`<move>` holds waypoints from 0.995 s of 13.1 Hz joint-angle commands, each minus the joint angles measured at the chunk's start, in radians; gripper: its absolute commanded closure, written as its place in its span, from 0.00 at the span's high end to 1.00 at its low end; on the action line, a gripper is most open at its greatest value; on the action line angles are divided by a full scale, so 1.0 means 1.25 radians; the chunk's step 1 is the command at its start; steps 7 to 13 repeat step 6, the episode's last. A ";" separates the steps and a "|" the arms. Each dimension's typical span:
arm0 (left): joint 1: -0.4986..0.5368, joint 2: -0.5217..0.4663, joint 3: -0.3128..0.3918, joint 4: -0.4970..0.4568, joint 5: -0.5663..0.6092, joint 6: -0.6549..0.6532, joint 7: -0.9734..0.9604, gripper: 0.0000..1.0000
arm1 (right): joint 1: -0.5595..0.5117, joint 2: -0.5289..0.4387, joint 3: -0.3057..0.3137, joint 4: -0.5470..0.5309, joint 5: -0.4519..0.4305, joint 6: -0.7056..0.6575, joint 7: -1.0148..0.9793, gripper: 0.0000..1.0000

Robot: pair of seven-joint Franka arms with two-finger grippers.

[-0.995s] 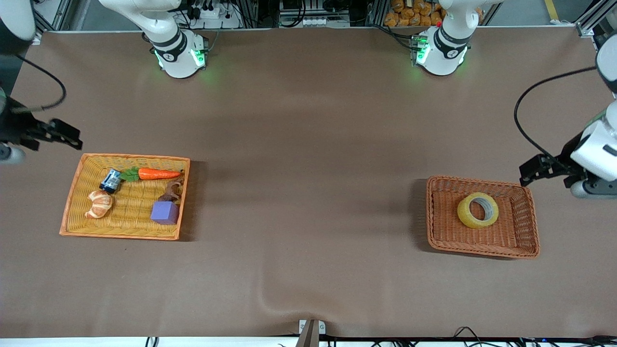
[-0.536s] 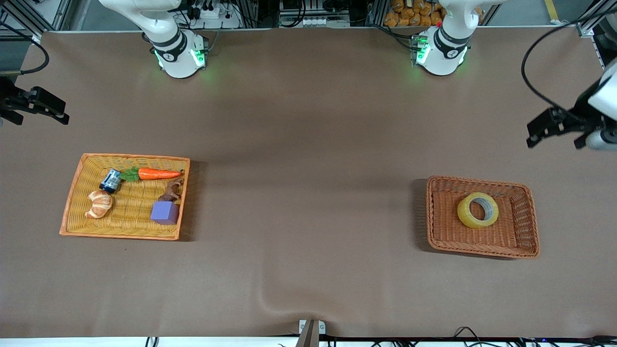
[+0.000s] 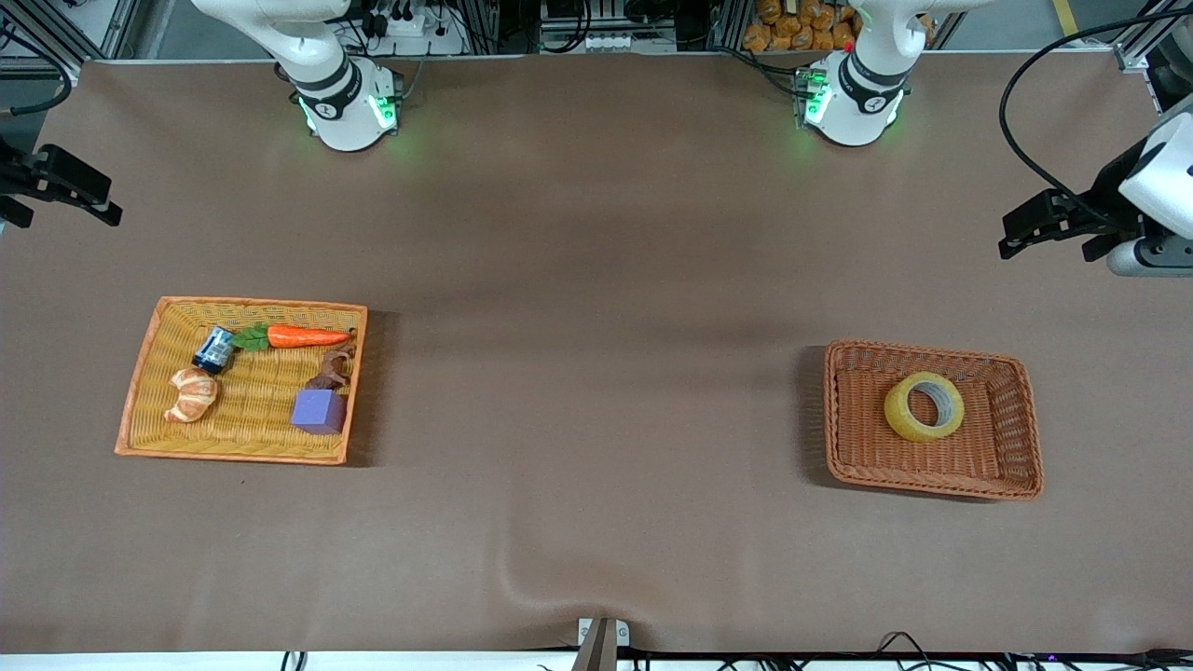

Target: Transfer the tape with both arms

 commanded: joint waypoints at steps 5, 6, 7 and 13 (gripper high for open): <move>-0.025 -0.032 0.021 0.014 0.058 -0.050 0.024 1.00 | -0.029 -0.010 -0.003 -0.001 0.016 -0.005 -0.010 1.00; -0.024 -0.032 0.021 0.017 0.057 -0.055 0.024 1.00 | -0.029 -0.011 -0.004 -0.002 0.016 -0.006 -0.010 1.00; -0.024 -0.032 0.021 0.017 0.057 -0.055 0.024 1.00 | -0.029 -0.011 -0.004 -0.002 0.016 -0.006 -0.010 1.00; -0.024 -0.032 0.021 0.017 0.057 -0.055 0.024 1.00 | -0.029 -0.011 -0.004 -0.002 0.016 -0.006 -0.010 1.00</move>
